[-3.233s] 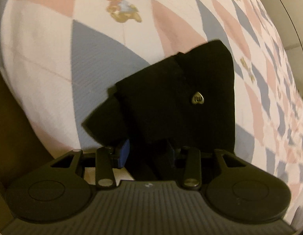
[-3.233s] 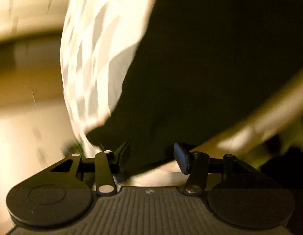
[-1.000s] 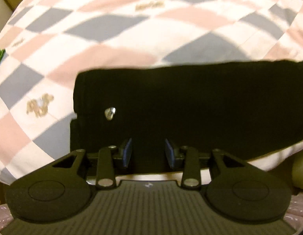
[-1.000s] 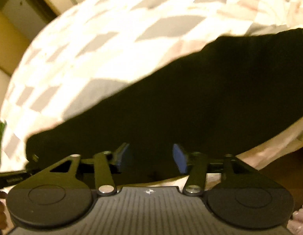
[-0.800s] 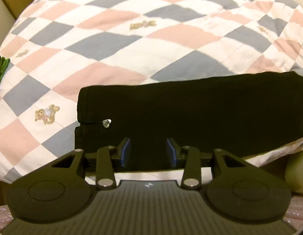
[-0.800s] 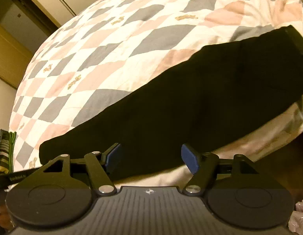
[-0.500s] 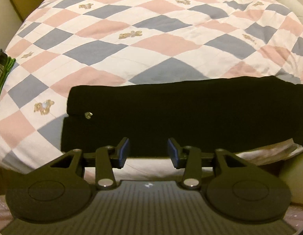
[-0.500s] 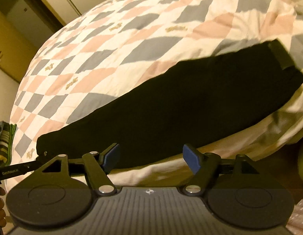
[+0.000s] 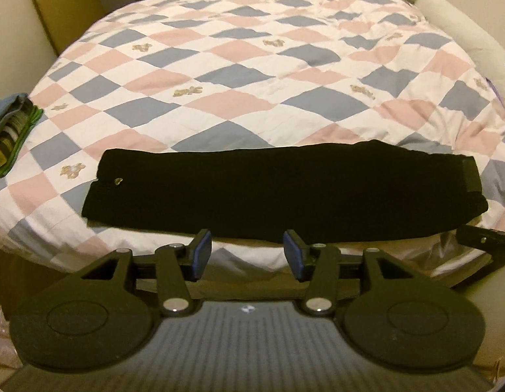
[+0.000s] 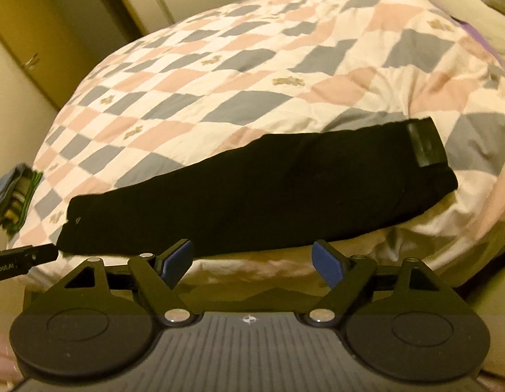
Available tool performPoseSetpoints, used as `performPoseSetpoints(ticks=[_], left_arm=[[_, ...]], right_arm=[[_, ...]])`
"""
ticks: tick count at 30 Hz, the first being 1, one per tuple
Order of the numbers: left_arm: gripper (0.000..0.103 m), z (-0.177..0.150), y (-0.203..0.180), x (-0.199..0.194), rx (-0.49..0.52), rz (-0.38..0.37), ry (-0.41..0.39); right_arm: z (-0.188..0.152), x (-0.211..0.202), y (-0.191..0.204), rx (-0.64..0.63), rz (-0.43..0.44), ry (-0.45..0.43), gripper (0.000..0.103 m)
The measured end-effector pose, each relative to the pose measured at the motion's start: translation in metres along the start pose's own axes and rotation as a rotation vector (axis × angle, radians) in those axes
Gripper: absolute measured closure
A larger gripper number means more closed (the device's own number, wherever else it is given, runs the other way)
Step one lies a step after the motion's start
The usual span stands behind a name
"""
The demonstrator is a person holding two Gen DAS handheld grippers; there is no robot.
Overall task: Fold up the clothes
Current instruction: 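Release the folded jeans strip and raise both grippers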
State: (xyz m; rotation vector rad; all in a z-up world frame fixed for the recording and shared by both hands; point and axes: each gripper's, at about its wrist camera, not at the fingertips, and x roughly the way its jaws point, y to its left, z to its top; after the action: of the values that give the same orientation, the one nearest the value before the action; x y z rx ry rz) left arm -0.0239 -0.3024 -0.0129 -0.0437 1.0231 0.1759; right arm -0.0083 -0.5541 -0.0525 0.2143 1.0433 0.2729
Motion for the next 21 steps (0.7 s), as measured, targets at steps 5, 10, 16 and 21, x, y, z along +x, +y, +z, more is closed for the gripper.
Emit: performPoseSetpoints(ticks=[5, 10, 16, 21], left_arm=[[0.057, -0.011, -0.007, -0.022, -0.031, 0.029, -0.021], [0.057, -0.018, -0.014, -0.034, -0.040, 0.048, -0.029], [0.055, -0.018, -0.021, -0.034, -0.023, 0.050, -0.032], [0.055, -0.009, -0.024, -0.026, -0.004, 0.038, -0.025]], right_arm=[[-0.004, -0.020, -0.006, -0.036, 0.036, -0.019, 0.018], [-0.007, -0.032, -0.013, -0.035, 0.051, -0.028, 0.018], [-0.006, -0.035, -0.022, -0.023, 0.049, -0.036, 0.018], [0.001, -0.033, -0.025, -0.013, 0.038, -0.033, 0.017]])
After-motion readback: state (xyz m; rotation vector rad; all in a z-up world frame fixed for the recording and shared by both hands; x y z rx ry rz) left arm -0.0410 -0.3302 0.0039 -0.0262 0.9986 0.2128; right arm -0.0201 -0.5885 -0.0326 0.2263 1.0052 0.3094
